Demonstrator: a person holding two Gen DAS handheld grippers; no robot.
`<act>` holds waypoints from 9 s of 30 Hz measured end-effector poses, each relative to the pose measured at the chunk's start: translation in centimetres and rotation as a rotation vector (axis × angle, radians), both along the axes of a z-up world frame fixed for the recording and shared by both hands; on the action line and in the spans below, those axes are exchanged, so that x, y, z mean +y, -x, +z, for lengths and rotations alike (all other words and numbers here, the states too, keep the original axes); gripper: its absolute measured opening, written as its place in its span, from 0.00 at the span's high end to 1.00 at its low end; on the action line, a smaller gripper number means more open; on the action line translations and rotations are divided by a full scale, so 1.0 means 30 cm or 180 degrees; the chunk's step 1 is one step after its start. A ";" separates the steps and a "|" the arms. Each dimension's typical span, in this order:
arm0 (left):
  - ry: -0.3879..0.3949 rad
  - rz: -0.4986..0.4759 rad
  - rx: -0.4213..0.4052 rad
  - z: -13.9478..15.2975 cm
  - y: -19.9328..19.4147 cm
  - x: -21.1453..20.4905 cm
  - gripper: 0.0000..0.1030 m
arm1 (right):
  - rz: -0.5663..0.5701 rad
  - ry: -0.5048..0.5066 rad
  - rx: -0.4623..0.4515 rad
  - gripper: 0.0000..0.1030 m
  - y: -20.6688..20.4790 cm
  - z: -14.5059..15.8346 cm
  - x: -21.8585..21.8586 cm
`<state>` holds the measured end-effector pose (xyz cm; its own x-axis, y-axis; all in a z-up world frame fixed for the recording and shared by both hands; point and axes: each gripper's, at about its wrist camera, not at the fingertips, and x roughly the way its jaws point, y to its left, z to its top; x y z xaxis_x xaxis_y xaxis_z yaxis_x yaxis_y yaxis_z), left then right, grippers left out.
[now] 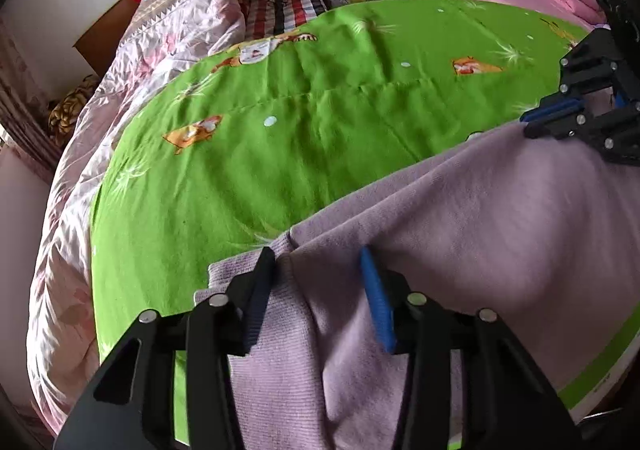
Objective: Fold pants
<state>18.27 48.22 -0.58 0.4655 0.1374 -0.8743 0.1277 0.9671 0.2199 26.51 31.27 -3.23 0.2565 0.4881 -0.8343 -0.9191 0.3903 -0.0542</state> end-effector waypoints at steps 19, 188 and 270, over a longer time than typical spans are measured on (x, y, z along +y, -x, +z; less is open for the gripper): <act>-0.0827 0.0520 -0.0543 0.046 0.044 -0.056 0.35 | -0.0155 0.0017 -0.0003 0.73 -0.006 0.020 -0.021; 0.1296 -0.0590 -0.0319 -0.028 -0.412 -1.809 0.01 | -0.2225 -0.0386 0.0838 0.12 0.418 0.136 -1.500; 0.2132 0.2862 -0.1620 -0.076 0.985 -0.035 0.02 | 0.0192 0.0206 -0.0393 0.07 0.575 0.021 0.224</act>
<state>-11.27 47.16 -2.86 0.7453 0.1793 -0.6422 -0.5971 0.6079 -0.5233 9.27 37.99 -2.62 0.3308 0.4520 -0.8284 -0.9256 0.3265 -0.1915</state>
